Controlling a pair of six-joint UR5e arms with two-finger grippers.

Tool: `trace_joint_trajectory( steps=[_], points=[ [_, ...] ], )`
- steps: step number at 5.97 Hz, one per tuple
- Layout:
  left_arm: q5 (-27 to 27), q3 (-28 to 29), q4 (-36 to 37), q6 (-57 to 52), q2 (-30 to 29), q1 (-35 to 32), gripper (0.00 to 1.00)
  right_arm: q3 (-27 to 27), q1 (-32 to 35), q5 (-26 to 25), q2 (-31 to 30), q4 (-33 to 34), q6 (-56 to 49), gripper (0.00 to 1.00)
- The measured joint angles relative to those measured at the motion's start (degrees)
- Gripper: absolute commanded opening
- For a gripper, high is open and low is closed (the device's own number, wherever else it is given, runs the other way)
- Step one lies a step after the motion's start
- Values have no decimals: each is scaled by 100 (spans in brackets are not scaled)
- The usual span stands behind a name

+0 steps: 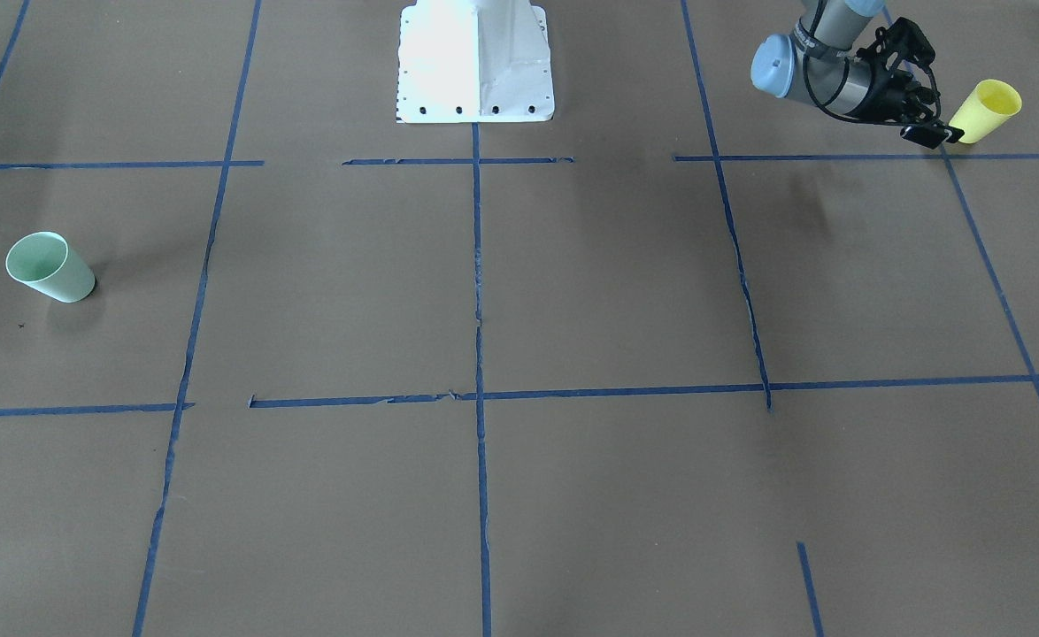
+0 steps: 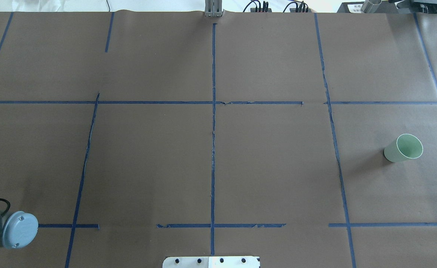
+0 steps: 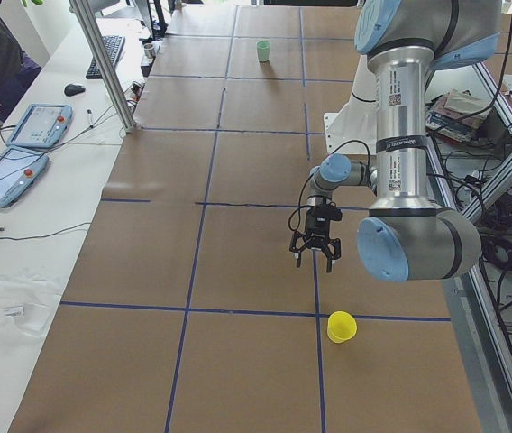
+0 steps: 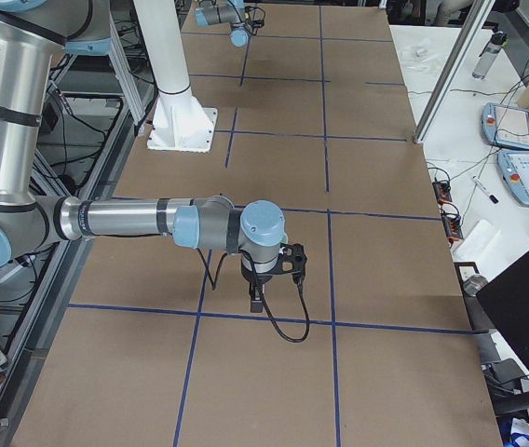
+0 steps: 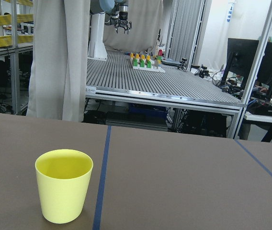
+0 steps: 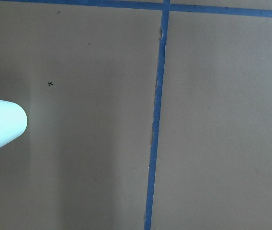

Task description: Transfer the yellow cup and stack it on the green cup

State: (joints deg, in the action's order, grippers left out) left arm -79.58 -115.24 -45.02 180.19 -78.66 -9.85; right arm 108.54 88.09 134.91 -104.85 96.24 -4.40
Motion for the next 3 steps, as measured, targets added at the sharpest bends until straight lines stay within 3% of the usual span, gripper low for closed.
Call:
trace_joint_trajectory(
  steps=[3],
  points=[
    [-216,449,-680,28,454,632,100,21,-2,-8,6,0,-8,100]
  ],
)
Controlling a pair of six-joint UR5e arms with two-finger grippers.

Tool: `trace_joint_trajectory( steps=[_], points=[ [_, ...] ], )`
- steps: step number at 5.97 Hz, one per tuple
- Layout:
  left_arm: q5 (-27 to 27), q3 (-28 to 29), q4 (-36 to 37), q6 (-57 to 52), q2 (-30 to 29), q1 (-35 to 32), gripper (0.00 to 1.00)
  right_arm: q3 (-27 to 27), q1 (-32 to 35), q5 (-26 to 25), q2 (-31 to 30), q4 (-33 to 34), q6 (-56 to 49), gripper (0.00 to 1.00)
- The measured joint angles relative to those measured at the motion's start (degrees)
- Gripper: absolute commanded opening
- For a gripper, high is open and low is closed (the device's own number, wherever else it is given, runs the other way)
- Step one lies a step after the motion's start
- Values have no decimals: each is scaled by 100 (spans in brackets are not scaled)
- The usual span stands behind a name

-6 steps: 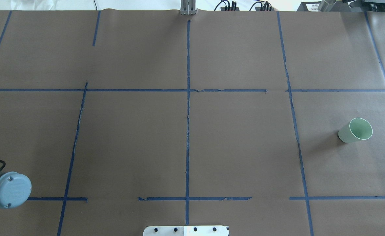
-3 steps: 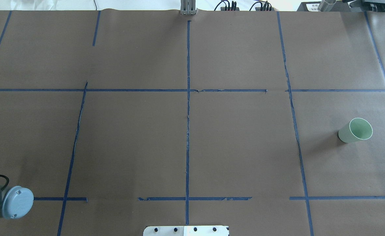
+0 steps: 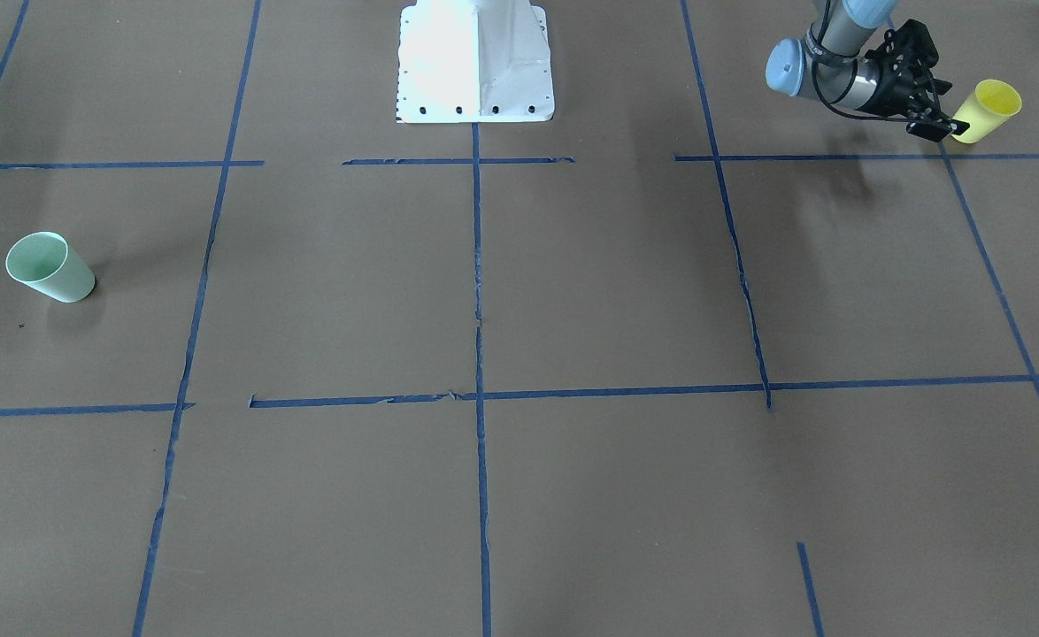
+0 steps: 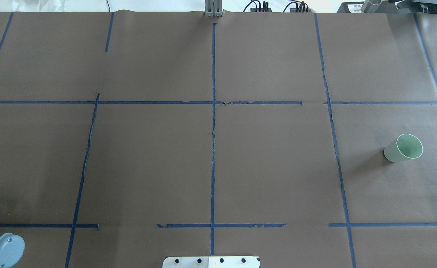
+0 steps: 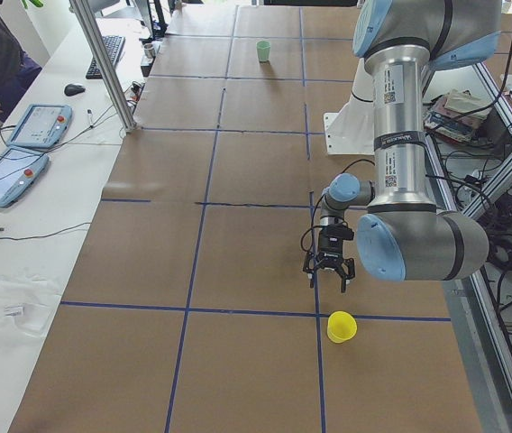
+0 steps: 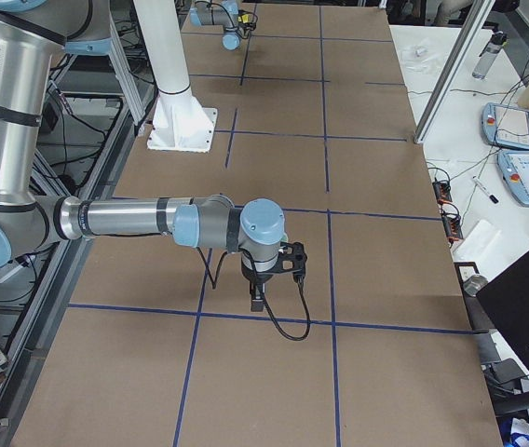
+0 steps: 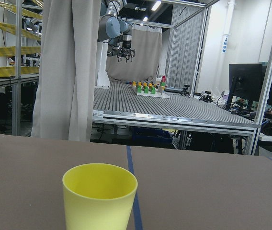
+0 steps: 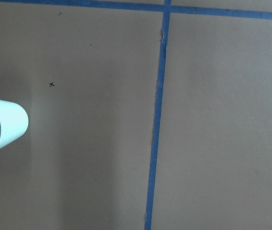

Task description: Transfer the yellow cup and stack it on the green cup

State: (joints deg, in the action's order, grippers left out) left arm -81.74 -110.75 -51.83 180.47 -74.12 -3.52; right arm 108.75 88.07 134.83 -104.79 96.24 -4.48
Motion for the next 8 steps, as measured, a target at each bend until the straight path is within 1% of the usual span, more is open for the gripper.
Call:
trace_joint_trajectory(
  steps=[2,5,8],
  points=[
    [-72,358,-466,-28,95,302,100,26,3,-1,2,0,0,100],
    [-229,449,-913,-31,419,667,100,40,3,-1,2,0,8,100],
    [-234,471,-1100,-104,653,724,100,57,0,-1,2,0,15,100]
  ],
)
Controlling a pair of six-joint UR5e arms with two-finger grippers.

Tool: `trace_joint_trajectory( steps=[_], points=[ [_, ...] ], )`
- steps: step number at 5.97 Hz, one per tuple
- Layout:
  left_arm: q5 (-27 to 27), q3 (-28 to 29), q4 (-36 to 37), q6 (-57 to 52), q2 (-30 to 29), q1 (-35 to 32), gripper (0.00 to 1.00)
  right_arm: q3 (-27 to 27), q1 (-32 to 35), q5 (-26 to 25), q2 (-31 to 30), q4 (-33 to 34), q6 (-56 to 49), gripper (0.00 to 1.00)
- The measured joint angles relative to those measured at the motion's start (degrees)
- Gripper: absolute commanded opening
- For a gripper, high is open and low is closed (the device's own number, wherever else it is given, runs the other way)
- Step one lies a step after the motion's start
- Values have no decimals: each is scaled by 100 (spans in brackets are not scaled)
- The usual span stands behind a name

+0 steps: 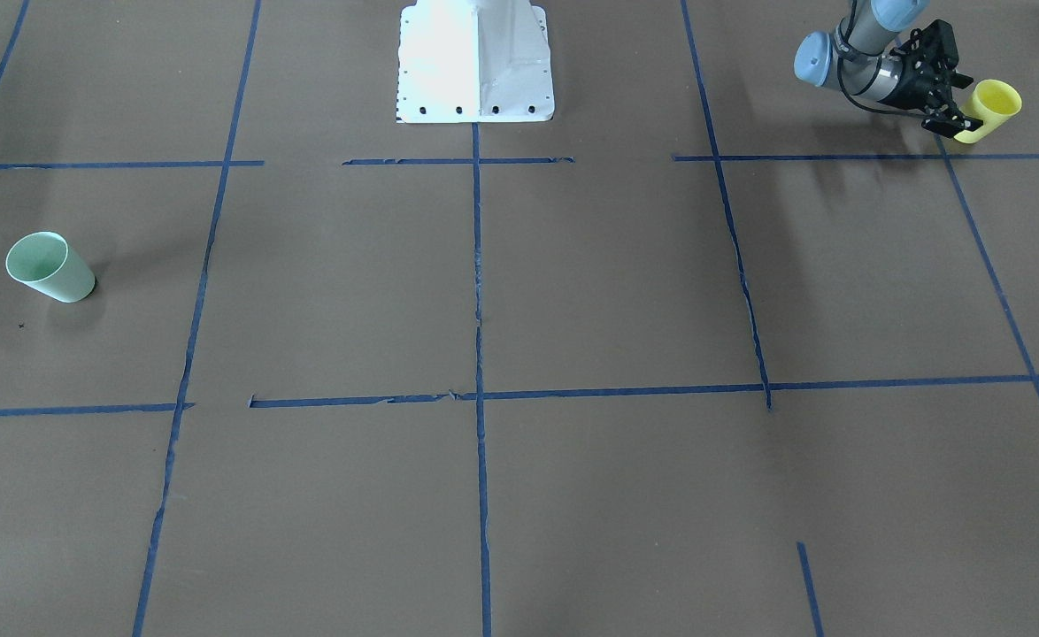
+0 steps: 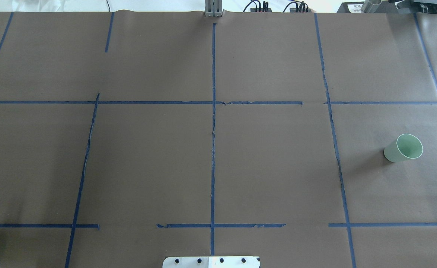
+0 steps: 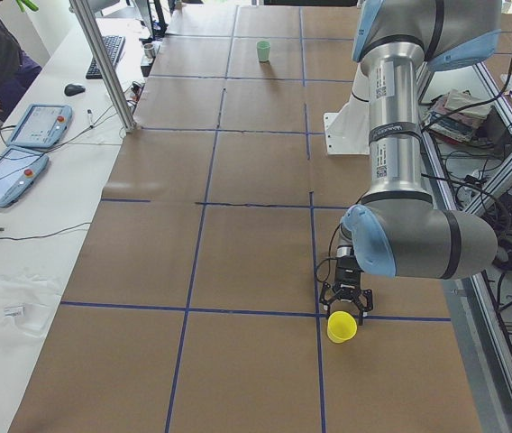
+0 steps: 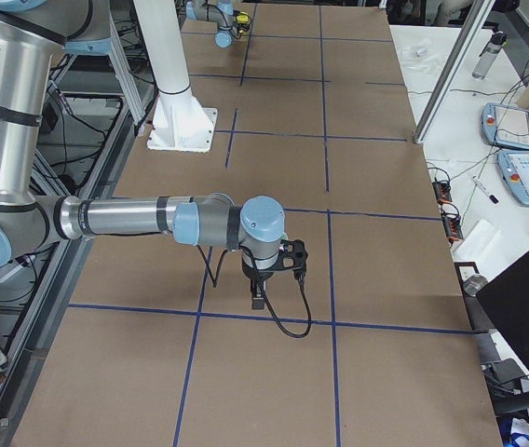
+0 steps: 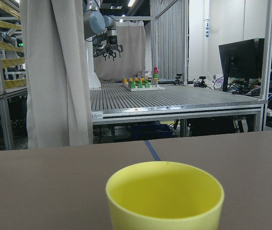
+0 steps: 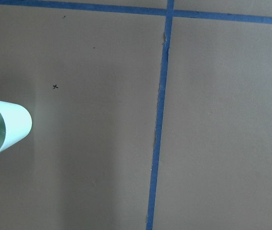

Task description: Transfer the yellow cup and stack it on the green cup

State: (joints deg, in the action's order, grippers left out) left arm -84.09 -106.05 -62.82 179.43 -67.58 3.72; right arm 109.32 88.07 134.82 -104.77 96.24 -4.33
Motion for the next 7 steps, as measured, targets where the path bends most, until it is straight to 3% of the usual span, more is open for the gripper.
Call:
trace_joint_trajectory(
  steps=[6,7],
  points=[
    [41,658,-459,-145,20,6,100,23,3,0,0,0,2,100],
    [53,794,-557,-145,21,6,84,26,3,0,-2,0,2,100]
  ],
)
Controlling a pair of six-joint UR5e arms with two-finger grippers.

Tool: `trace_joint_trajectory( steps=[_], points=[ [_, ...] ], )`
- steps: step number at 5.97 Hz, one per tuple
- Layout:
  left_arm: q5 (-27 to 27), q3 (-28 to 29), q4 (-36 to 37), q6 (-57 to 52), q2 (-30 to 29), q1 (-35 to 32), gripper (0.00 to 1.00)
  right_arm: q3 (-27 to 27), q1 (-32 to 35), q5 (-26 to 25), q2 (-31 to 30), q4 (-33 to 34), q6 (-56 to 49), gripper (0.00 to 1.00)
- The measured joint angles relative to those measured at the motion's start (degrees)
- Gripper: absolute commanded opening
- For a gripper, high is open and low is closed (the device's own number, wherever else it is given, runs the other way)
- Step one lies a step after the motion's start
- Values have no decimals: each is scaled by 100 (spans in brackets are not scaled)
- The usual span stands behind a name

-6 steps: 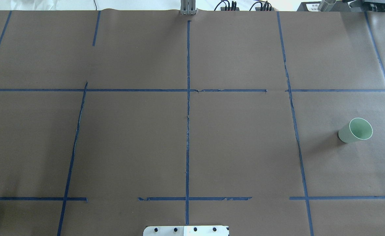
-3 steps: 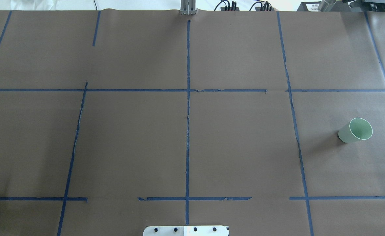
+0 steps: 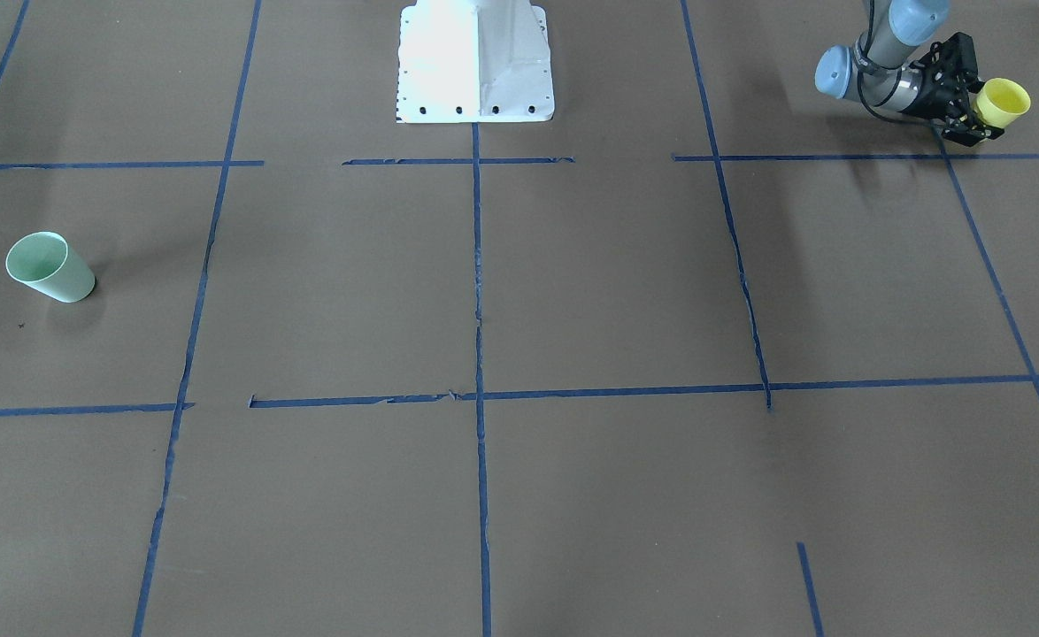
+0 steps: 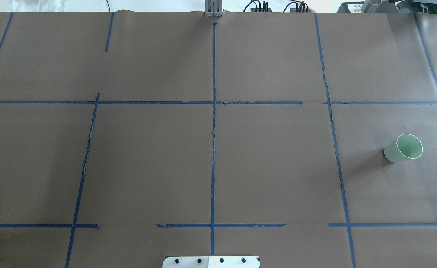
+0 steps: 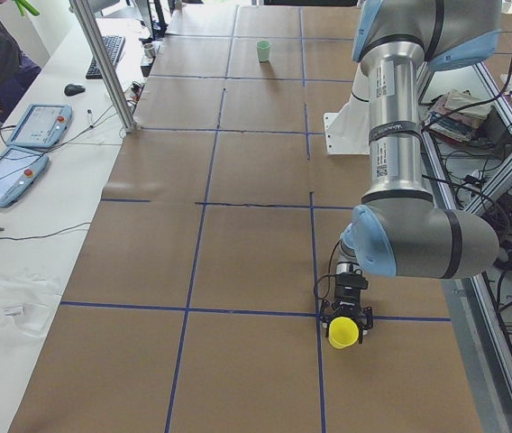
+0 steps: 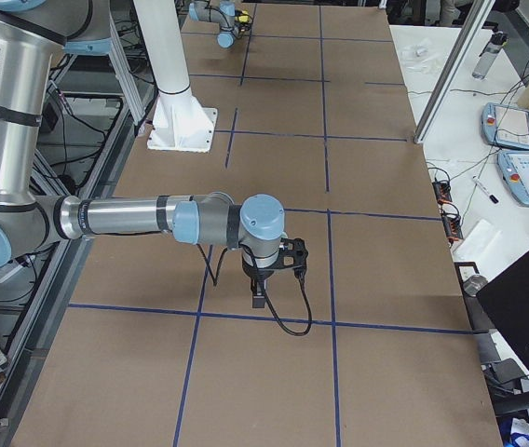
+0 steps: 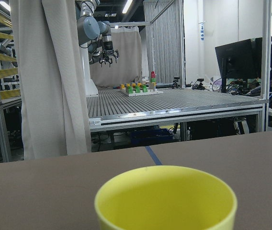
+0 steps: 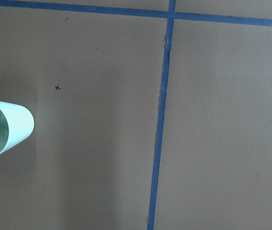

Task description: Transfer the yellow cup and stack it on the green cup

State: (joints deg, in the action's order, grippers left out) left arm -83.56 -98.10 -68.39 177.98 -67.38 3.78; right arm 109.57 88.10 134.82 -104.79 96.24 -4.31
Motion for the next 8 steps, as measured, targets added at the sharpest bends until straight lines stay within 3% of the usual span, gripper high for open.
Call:
trace_joint_trajectory(
  steps=[1,6,8],
  points=[
    [7,95,-67,2,3,0,57,5,3,0,-4,0,0,100],
    [39,-50,-81,-352,353,-78,55,112,6,0,-15,7,0,100],
    [569,-99,-126,-934,427,-549,54,93,0,-3,-13,9,5,100]
  ],
)
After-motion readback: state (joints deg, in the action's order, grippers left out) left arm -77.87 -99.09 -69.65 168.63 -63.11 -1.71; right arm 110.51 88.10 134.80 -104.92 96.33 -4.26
